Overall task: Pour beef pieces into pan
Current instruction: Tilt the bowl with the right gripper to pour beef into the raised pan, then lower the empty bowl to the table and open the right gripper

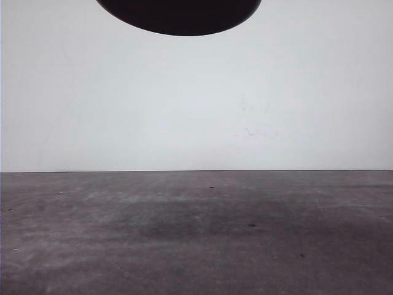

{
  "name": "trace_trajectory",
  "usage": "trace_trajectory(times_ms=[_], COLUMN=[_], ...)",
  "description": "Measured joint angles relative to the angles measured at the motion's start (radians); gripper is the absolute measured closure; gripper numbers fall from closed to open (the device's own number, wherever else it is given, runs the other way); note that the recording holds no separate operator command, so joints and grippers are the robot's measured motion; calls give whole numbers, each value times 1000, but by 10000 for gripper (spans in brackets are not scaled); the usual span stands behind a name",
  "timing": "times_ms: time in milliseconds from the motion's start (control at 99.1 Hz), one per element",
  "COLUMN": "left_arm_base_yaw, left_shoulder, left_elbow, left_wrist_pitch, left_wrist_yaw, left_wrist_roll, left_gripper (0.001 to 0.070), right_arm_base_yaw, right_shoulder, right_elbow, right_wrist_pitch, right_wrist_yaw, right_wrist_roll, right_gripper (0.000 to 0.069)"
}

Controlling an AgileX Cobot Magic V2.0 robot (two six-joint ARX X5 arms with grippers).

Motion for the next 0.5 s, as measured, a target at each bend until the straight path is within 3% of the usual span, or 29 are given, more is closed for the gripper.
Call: trace_trajectory(times_ms=[91,172,242,333,383,504], left_arm_base_yaw=[0,0,0,-2,-2,-2], left_shoulder=[0,0,0,0,-1,-3], left_elbow=[0,0,0,0,0,0], left_wrist_pitch=[1,5,13,30,40,69], left_wrist_yaw=[0,0,1,3,3,4], left_wrist_roll=[4,14,22,23,25,35], left_gripper=[656,656,656,656,656,656], right_arm_base_yaw=[-171,-366,-544,-724,-795,-859], right_shoulder=[-42,-38,11,114,161,209], right_elbow=[39,42,36,0,-32,-93], right_wrist_pitch=[-220,-427,-558,-603,-610,-602], right_wrist_yaw=[-169,-392,-609,-888,-997,-1098], right_wrist_roll=[333,611,789,909,944,975], right_gripper=[670,670,670,670,670,670])
